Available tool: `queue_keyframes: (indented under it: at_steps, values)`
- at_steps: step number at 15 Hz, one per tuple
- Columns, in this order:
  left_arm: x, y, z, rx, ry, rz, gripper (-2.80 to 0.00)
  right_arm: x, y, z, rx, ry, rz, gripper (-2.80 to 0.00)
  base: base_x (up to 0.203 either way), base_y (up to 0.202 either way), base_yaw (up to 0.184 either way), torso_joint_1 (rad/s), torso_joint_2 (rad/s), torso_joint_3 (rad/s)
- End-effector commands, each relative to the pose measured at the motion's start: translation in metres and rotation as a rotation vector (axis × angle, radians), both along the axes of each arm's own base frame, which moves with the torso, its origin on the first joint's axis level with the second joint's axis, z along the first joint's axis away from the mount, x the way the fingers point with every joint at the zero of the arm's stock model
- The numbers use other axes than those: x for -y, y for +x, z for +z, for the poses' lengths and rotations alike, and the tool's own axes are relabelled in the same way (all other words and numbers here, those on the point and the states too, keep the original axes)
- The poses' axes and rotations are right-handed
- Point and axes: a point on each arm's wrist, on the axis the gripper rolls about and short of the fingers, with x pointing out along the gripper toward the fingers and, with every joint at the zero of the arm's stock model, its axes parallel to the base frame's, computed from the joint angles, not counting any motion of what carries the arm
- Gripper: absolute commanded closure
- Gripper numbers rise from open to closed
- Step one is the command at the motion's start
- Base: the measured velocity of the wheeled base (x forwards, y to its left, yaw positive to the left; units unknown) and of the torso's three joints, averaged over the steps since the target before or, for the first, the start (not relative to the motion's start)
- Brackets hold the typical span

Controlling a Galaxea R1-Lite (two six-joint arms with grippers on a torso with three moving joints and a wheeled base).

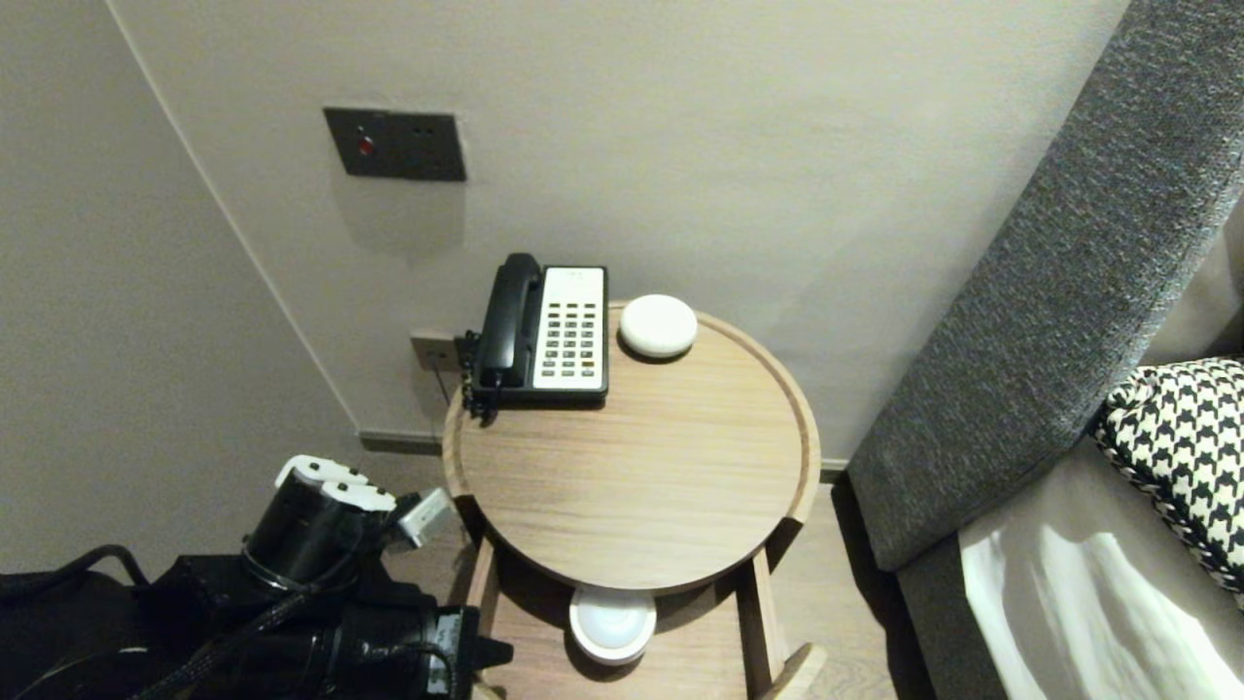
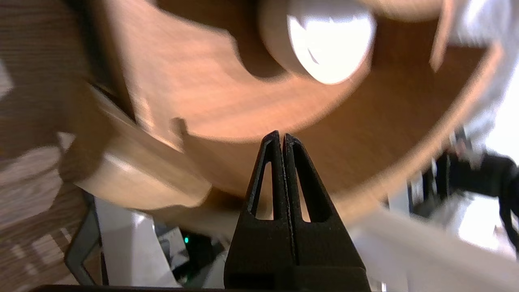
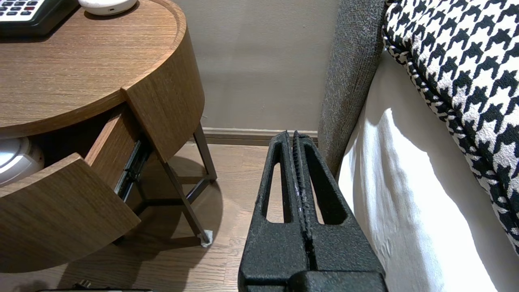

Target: Open the nightstand drawer

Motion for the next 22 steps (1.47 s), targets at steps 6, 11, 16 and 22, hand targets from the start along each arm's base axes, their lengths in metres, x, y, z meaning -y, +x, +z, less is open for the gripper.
queue_keyframes:
  at_steps: [6, 11, 16, 22]
  values:
    - [-0.004, -0.034, -0.005, 0.012, 0.02, -0.141, 0.0, 0.0, 0.003, -0.011, -0.04, 0.0, 0.0, 0.0, 0.0, 0.0, 0.0, 0.0, 0.0, 0.0]
    - [-0.006, -0.038, -0.011, -0.008, 0.033, -0.176, 0.0, 0.0, 0.003, -0.011, -0.04, 0.0, 0.001, 0.0, 0.0, 0.0, 0.0, 0.0, 0.0, 0.0]
    - [-0.007, -0.049, -0.018, 0.003, 0.073, -0.256, 0.0, 0.0, 0.003, -0.011, -0.04, 0.0, 0.002, 0.0, 0.0, 0.0, 0.0, 0.0, 0.0, 0.0]
    - [-0.004, -0.047, -0.013, 0.033, 0.062, -0.252, 0.0, 0.0, 0.003, -0.011, -0.04, 0.0, 0.001, 0.0, 0.0, 0.0, 0.0, 0.0, 0.0, 0.0]
